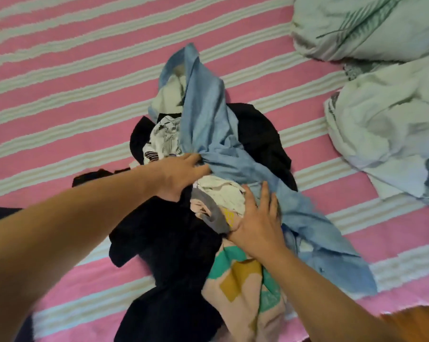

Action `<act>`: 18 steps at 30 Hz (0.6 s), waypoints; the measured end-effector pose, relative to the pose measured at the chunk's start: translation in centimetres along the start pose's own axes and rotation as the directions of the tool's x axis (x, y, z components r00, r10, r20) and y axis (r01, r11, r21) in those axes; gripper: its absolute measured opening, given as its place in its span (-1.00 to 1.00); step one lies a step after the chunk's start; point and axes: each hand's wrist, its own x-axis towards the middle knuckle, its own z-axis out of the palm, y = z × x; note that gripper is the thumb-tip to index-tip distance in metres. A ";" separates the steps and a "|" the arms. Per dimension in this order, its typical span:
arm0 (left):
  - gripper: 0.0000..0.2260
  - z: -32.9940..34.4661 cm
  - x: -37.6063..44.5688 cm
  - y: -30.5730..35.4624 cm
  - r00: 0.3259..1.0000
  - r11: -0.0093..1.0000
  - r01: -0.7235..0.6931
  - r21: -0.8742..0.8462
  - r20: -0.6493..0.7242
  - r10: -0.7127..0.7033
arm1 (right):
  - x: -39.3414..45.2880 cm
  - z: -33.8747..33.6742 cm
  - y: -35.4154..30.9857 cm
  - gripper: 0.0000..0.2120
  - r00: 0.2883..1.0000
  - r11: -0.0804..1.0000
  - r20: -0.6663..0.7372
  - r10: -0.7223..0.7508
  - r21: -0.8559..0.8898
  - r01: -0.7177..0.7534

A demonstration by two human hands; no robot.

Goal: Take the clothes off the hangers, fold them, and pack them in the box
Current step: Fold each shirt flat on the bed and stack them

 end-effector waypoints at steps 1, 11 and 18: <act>-0.26 0.6 -0.5 0.3 0.999 0.995 0.037 -0.088 -0.017 -0.039 | 0.2 0.2 -0.4 0.03 1.000 1.000 -0.017 -0.003 0.019 0.003; -0.52 -4.3 -8.8 9.9 0.862 0.872 0.181 -0.454 -0.354 -0.363 | -2.9 -9.9 -0.3 -0.34 0.979 0.975 -0.110 -0.169 0.127 0.182; -0.50 -27.2 -10.8 16.3 0.667 0.906 0.149 -0.395 -0.636 -0.387 | -6.8 -34.2 2.5 -0.37 0.849 0.933 -0.437 -0.297 0.054 0.355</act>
